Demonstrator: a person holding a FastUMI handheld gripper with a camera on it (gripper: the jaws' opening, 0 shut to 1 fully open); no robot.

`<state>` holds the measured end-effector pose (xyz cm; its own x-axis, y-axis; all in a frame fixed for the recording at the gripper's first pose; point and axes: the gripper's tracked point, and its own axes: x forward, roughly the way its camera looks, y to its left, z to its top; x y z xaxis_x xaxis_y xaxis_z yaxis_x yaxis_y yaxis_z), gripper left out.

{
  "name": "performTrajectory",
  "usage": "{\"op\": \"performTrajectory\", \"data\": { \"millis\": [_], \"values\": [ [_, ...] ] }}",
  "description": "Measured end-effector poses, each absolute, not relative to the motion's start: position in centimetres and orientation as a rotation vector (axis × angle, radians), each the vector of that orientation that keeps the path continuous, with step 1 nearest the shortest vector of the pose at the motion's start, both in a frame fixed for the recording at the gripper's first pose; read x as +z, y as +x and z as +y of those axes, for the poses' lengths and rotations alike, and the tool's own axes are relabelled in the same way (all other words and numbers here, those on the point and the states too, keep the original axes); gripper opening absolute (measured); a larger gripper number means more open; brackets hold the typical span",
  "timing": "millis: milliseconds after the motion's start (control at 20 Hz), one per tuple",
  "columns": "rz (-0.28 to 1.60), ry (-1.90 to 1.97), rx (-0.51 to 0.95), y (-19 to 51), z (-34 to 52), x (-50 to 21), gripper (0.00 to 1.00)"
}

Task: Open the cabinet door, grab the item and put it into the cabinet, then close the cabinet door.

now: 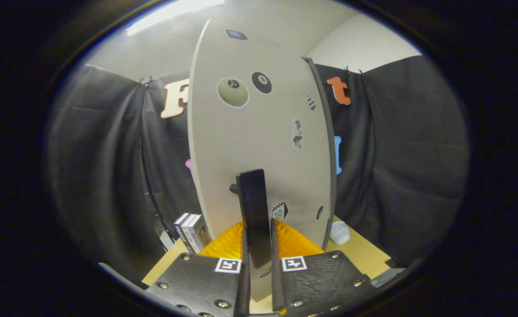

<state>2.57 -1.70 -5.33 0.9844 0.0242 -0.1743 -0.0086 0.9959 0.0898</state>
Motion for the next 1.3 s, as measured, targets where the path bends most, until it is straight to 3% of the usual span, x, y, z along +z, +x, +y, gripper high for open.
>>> {"op": "performTrajectory", "data": {
  "millis": [600, 950, 1050, 1300],
  "values": [
    [0.176, 0.094, -0.121, -1.6, -13.8, -4.6, 0.19],
    [0.154, 0.077, -0.124, -1.9, -20.3, -4.1, 0.16],
    [0.151, 0.064, -0.128, -2.1, -22.2, -4.1, 0.10],
    [0.136, 0.083, -0.123, -1.8, -25.7, -4.1, 0.10]
  ]
}}
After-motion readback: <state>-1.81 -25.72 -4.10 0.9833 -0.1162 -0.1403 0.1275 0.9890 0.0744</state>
